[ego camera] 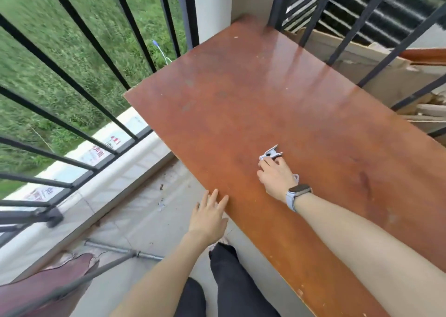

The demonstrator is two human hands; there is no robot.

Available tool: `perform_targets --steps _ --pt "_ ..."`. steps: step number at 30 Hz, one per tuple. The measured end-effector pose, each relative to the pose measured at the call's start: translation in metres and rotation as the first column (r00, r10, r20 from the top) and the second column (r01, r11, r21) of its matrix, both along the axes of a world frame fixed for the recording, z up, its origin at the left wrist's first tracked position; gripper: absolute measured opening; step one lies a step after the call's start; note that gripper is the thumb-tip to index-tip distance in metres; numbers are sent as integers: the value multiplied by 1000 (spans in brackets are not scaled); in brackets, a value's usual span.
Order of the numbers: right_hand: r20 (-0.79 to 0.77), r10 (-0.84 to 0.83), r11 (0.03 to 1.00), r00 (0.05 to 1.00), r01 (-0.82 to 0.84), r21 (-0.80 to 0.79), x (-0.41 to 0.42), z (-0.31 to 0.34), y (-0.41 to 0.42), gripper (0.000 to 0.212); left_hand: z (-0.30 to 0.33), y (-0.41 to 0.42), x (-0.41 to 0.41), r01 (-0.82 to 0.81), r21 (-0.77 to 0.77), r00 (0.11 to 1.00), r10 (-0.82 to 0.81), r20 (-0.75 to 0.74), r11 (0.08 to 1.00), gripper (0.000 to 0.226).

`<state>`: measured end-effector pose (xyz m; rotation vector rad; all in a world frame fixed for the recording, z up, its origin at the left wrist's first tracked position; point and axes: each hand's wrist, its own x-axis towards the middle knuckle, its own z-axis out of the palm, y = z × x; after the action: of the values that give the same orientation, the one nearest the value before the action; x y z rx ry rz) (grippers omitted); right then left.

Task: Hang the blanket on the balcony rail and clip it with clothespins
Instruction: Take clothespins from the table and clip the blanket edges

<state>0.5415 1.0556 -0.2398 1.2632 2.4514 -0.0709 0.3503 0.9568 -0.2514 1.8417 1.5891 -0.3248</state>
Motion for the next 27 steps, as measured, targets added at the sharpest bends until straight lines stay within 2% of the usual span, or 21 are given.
perform_targets --steps 2,3,5,6,8,9,11,15,18,21,24,27 --pt "71 100 994 992 -103 42 -7 9 4 9 7 -4 -13 -163 1 986 163 41 987 53" --pt "44 118 990 992 -121 72 -12 13 4 7 11 -8 -20 -243 8 968 242 71 970 52" --pt "-145 107 994 984 -105 22 -28 18 6 16 19 -16 -34 -371 43 920 361 154 928 50" --pt "-272 42 996 961 -61 -60 -42 24 5 21 24 -20 -43 -426 68 891 406 205 902 49" --pt "-495 -143 972 857 28 -234 -80 43 0 21 35 -30 -64 -550 130 816 497 295 825 45" --pt "-560 -206 953 802 34 -303 -100 52 -4 20 42 -37 -77 -619 169 770 550 325 767 43" --pt "-636 -225 933 738 -25 -359 -144 66 -14 19 56 -53 -105 -749 253 660 660 359 612 38" --pt "-737 -195 836 647 -284 -470 -239 93 -47 19 95 -95 -157 -901 378 387 792 473 214 33" --pt "-762 -47 739 646 -491 -462 -305 117 -79 31 129 -133 -190 -866 483 188 811 555 -130 27" --pt "-774 61 655 631 -610 -446 -361 143 -108 34 162 -172 -219 -711 566 45 776 629 -417 22" --pt "-805 75 599 588 -672 -435 -409 174 -135 28 195 -202 -252 -538 596 -33 722 691 -596 22" --pt "-866 22 594 500 -703 -391 -455 211 -157 18 229 -217 -284 -450 573 -65 665 744 -685 30"
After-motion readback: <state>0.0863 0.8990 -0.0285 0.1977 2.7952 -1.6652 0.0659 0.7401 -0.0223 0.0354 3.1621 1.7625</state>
